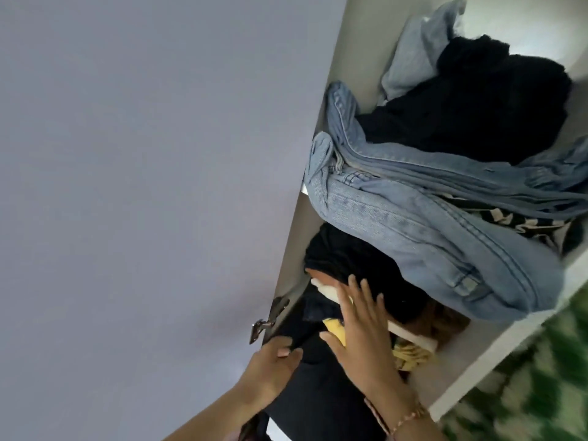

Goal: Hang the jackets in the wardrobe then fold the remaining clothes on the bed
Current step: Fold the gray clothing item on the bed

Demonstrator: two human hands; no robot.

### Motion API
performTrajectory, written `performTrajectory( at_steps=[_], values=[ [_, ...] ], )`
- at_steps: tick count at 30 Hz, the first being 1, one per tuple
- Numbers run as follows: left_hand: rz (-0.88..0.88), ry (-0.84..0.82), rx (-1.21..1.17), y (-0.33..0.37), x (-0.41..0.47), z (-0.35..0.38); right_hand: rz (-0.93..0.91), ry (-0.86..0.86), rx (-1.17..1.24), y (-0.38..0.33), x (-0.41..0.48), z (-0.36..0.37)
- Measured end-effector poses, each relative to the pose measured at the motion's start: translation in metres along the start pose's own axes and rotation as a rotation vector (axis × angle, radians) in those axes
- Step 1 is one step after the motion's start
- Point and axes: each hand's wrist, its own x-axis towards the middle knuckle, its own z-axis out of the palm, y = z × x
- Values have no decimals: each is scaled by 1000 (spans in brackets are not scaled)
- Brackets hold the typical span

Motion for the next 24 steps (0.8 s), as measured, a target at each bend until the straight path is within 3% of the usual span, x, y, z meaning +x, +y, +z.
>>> performTrajectory(
  at_steps=[3,6,8,12,14,18,20,24],
  values=[
    [-108,117,-55,-24,-76,-33,-196,-203,318,-34,-18,-6],
    [-223,297,-146,-38,-162,-64,-376,-252,530,-65,-32,-22],
    [-298,486,-260,-49,-225,-81,-510,-327,567,-98,-47,-29],
    [-397,762,-310,-71,-328,-105,-662,-290,638,-170,-74,-39],
    [-429,921,-344,-89,-391,-109,-740,-512,677,-219,-101,-52],
    [-587,1280,-528,-157,-543,-86,-1102,-790,686,-351,-213,-64],
    [-659,1339,-645,-173,-572,-79,-1135,-904,667,-374,-249,-60],
    [-776,1601,-792,-215,-671,-6,-1407,-1270,457,-431,-380,-57]
  ],
)
